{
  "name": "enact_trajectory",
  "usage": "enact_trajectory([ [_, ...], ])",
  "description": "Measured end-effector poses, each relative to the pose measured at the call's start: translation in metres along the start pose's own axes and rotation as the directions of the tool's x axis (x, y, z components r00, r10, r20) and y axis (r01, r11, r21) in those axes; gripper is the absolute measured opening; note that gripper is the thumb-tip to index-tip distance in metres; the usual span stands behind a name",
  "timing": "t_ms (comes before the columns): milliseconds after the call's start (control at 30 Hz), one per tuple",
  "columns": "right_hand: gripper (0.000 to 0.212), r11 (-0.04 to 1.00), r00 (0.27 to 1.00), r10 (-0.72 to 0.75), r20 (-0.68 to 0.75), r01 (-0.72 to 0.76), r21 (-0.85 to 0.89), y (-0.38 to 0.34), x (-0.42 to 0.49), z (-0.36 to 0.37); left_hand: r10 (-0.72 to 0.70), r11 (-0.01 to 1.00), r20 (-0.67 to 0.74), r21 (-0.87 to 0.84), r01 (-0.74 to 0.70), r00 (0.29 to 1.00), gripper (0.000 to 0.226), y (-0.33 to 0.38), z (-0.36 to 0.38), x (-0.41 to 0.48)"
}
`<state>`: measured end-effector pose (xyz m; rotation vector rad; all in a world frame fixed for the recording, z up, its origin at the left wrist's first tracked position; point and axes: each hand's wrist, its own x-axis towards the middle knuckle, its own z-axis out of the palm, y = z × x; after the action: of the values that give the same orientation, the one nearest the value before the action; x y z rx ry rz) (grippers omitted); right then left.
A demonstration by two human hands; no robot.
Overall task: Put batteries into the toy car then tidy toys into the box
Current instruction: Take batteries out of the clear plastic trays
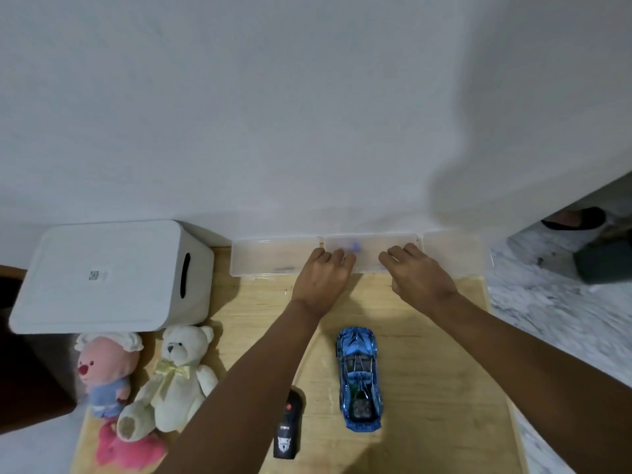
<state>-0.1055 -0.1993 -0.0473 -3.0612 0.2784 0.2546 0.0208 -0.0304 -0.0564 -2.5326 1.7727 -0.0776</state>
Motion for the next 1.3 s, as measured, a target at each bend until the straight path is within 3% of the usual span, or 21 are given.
enact_trajectory([
  [167,0.046,0.999,0.999,0.041,0.032,-0.042,0.032,-0.004,-0.002,-0.002,-0.043,0.999,-0.015,0.0,0.043,0.999,0.031,0.002,0.001,-0.001],
  [600,0.046,0.977,0.989,0.148,-0.024,-0.142,0.161,-0.003,-0.003,0.0,-0.387,0.894,0.135,-0.189,0.407,0.912,0.052,0.003,0.01,-0.008],
  [767,0.047,0.963,0.989,0.149,0.024,-0.151,0.225,0.007,0.007,-0.017,-0.418,0.877,0.146,-0.193,0.44,0.897,0.058,0.005,0.009,-0.007],
  [933,0.027,0.848,0.953,0.236,-0.19,-0.106,0.518,0.011,0.008,-0.033,-0.456,0.849,0.114,-0.24,0.47,0.883,0.089,0.009,0.01,-0.01],
  [1033,0.024,0.911,0.878,0.245,-0.412,-0.062,0.409,0.009,0.012,-0.029,-0.442,0.86,0.094,-0.237,0.451,0.892,0.099,0.008,0.01,-0.011],
  [1167,0.023,0.957,0.783,0.286,-0.553,-0.204,0.207,0.001,0.011,-0.018,-0.427,0.872,0.106,-0.212,0.44,0.898,0.108,0.006,0.01,-0.011],
  [1233,0.032,0.964,0.808,0.266,-0.526,-0.23,0.134,-0.001,0.007,-0.014,-0.429,0.875,0.106,-0.198,0.441,0.897,0.115,0.005,0.011,-0.01],
  [1300,0.055,0.97,0.872,0.24,-0.426,-0.232,0.072,-0.002,0.0,-0.011,-0.424,0.879,0.108,-0.188,0.437,0.899,0.119,0.005,0.01,-0.01],
])
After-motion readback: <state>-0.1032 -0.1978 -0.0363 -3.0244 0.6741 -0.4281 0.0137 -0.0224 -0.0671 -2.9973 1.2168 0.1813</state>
